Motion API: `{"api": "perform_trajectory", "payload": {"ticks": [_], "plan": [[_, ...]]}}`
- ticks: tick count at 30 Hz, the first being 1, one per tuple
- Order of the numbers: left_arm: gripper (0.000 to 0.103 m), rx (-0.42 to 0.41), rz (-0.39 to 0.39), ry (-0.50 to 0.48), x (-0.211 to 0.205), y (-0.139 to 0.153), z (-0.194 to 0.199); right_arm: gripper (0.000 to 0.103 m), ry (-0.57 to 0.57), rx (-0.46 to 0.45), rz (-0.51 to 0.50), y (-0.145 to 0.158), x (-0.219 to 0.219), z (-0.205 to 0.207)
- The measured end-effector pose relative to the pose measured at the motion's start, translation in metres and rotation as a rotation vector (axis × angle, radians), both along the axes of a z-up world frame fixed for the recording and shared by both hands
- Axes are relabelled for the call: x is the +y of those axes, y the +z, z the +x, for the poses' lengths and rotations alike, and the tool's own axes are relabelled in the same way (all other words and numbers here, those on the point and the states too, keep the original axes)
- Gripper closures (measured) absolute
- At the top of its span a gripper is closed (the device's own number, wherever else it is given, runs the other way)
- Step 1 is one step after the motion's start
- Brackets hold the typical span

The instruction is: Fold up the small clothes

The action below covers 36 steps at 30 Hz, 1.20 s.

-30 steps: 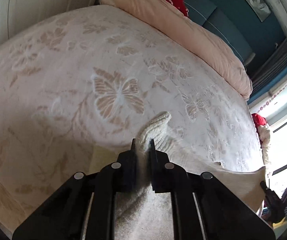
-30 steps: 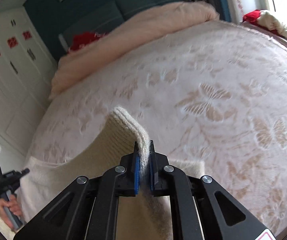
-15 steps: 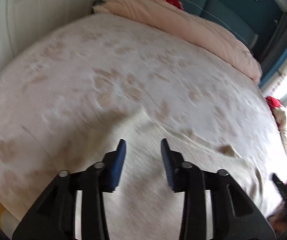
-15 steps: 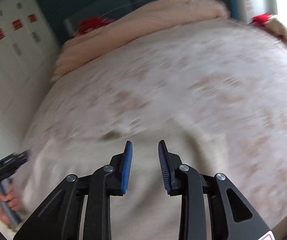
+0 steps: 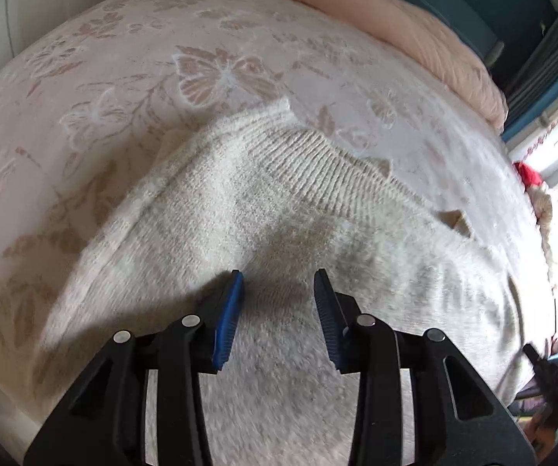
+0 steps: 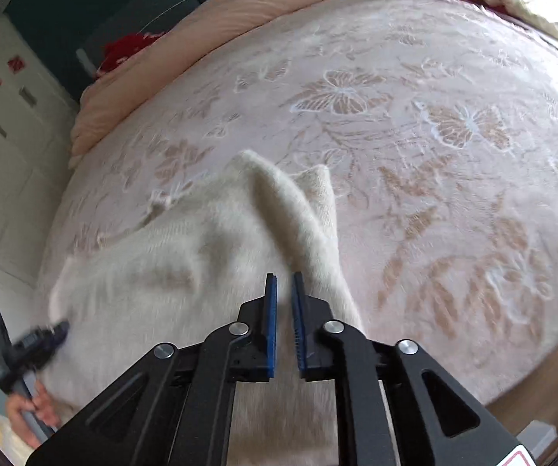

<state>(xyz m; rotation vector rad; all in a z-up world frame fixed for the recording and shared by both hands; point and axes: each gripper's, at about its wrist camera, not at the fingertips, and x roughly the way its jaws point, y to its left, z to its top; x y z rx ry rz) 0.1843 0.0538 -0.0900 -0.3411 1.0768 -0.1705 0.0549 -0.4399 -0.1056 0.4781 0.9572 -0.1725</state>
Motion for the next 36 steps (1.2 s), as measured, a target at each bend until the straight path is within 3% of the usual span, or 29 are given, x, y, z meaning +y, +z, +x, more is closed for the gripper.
{"api": "perform_trajectory", "payload": {"ticks": [3,5,6,8,11,13,14,17,19,21,25,30,33,36], "plan": [[0.053,-0.011,0.049,0.024,0.007,0.002,-0.015,0.090,0.003,0.070,-0.049,-0.037,0.009,-0.010],[0.053,0.020,0.081,-0.021,0.010,-0.010,-0.016,0.093,-0.033,0.040,-0.020,-0.031,0.005,-0.017],[0.057,0.002,0.085,-0.036,0.013,-0.007,-0.020,0.093,-0.043,0.042,-0.019,-0.022,0.006,-0.017],[0.055,-0.016,0.076,-0.019,0.026,0.010,-0.031,0.092,-0.025,0.009,-0.033,-0.003,0.012,-0.025],[0.046,-0.031,-0.034,0.072,0.062,0.025,-0.055,0.088,0.011,0.032,-0.103,0.001,0.021,-0.036],[0.043,-0.014,-0.097,0.133,0.082,0.021,-0.069,0.087,0.020,0.148,-0.106,-0.033,0.016,-0.034],[0.043,0.007,-0.133,0.174,0.093,0.012,-0.077,0.087,0.013,0.165,-0.081,-0.043,0.013,-0.038],[0.043,0.067,-0.224,0.285,0.114,-0.007,-0.098,0.086,-0.046,0.117,-0.047,-0.024,0.011,-0.044],[0.042,0.069,-0.321,0.354,0.130,-0.010,-0.113,0.079,-0.010,0.069,-0.035,-0.001,0.025,-0.042],[0.036,0.079,-0.367,0.380,0.137,-0.010,-0.119,0.080,0.050,0.031,-0.049,0.018,0.048,-0.035],[0.032,0.101,-0.382,0.366,0.125,-0.015,-0.111,0.081,0.228,-0.001,-0.029,0.044,0.109,0.006],[0.033,0.200,-0.421,0.360,0.109,-0.039,-0.092,0.083,0.372,0.062,-0.052,0.047,0.184,0.073],[0.033,0.223,-0.446,0.407,0.111,-0.046,-0.088,0.083,0.413,0.176,-0.075,0.018,0.213,0.119],[0.030,0.233,-0.435,0.386,0.111,-0.047,-0.084,0.083,0.442,0.372,-0.125,-0.044,0.231,0.149]]}}
